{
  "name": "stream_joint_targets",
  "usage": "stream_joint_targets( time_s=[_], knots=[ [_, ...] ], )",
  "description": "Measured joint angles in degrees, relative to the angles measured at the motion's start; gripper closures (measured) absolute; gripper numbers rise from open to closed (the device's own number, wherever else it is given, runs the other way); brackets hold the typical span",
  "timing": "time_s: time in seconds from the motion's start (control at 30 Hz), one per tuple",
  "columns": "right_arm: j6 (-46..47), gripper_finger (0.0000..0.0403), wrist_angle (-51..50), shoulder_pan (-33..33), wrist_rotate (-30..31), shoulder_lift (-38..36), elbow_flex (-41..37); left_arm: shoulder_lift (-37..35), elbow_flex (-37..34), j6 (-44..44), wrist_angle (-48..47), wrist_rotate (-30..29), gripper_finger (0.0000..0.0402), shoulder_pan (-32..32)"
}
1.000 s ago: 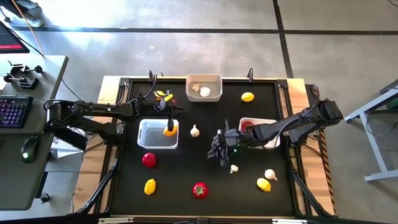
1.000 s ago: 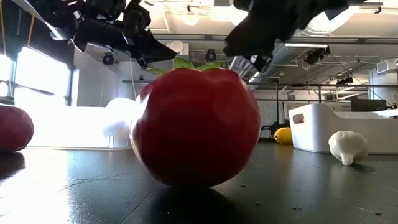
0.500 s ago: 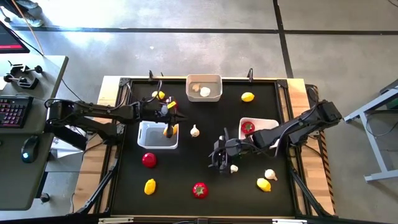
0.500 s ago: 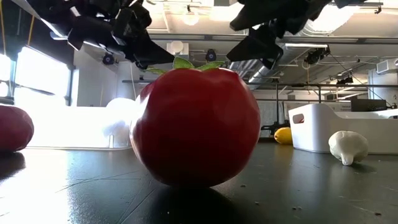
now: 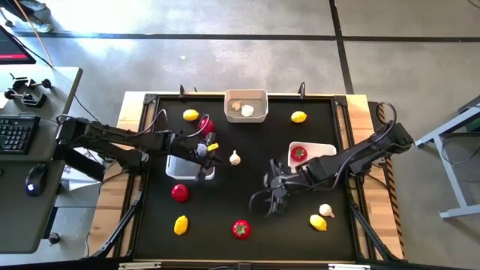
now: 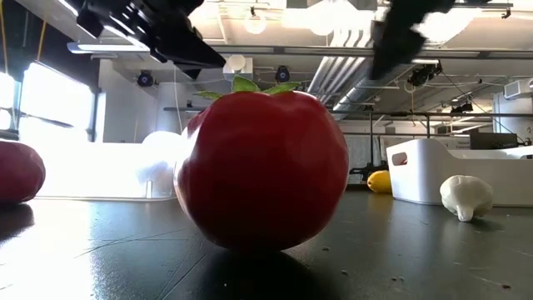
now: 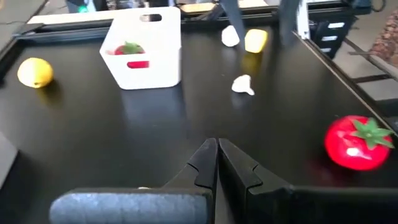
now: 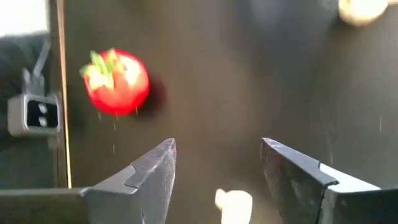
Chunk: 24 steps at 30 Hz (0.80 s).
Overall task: Sort produce into baskets
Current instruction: Put the yellow lemon into the transparent bin
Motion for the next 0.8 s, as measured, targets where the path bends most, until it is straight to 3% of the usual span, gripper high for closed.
stream_joint_targets(
  time_s=[0.17, 0.4, 0.57, 0.8],
  knots=[
    [14.38, 0.0178, -11.95, 5.47, -0.7, 0.0, 1.83, 0.0, 0.06, -0.79, -2.11, -0.13, 0.0402, -1.17],
    [35.42, 0.0178, -22.64, 12.47, -6.74, 0.65, 2.31, -0.02, 0.06, -0.81, -2.76, -0.22, 0.0402, -1.58],
    [41.06, 0.0158, -25.03, 15.57, -12.6, 3.74, 2.31, -0.01, 0.06, -0.81, -2.77, -0.23, 0.0402, -1.58],
    [41.79, 0.011, -25.96, 16.01, -14.76, 8.59, 2.31, -0.02, 0.06, -0.81, -2.74, -0.24, 0.0402, -1.58]
  ],
)
